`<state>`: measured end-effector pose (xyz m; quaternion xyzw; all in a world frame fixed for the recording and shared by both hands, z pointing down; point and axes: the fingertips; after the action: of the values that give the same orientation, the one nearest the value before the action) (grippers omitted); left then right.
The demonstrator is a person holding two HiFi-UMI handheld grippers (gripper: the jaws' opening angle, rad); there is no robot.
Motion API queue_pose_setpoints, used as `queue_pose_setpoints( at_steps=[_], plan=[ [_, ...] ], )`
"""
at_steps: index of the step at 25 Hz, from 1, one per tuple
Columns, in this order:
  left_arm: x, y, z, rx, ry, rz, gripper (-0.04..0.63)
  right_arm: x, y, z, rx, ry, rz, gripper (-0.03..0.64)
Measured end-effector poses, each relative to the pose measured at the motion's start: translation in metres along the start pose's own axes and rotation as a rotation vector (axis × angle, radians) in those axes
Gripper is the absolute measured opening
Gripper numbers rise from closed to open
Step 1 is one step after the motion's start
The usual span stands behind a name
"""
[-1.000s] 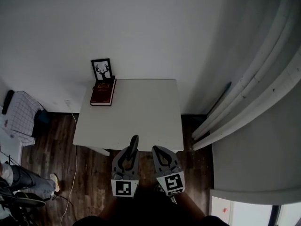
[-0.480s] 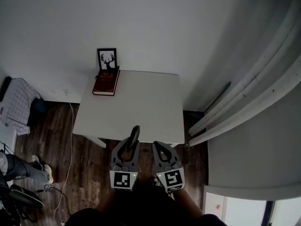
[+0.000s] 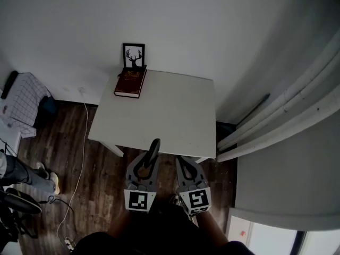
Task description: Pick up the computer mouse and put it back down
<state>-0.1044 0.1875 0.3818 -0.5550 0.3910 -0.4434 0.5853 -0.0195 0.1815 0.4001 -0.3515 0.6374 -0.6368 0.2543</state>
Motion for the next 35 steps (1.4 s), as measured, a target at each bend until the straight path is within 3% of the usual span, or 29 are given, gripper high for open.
queue_pose_setpoints(
  at_steps=[7, 12, 17, 20, 25, 35],
  plan=[
    [-0.023, -0.005, -0.042, 0.012, 0.031, -0.002, 0.117, 0.038, 0.006, -0.054, 0.004, 0.082, 0.004, 0.02],
    [-0.038, -0.016, -0.081, -0.034, 0.071, -0.028, 0.117, 0.066, 0.009, -0.09, -0.005, 0.13, -0.01, 0.02],
    [-0.041, -0.021, -0.1, -0.066, 0.052, -0.025, 0.117, 0.087, 0.009, -0.117, 0.03, 0.153, -0.016, 0.02],
    [-0.041, -0.024, -0.108, -0.087, 0.055, -0.01, 0.117, 0.092, 0.008, -0.116, -0.007, 0.141, -0.025, 0.02],
    [-0.03, -0.04, -0.115, -0.099, 0.055, -0.054, 0.117, 0.103, 0.008, -0.107, -0.001, 0.131, -0.037, 0.02],
    [0.047, -0.036, -0.116, -0.019, 0.049, -0.072, 0.117, 0.148, 0.009, -0.032, 0.05, 0.119, 0.001, 0.02]
  ],
)
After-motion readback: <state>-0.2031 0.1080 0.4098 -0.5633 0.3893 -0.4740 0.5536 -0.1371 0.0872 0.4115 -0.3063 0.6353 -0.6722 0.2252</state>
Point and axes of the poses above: the fingertips, and each gripper's own axes: x forward along the fingers, z to its right, y out of its top, and after that the axes turned 1 degree about x, right-handed
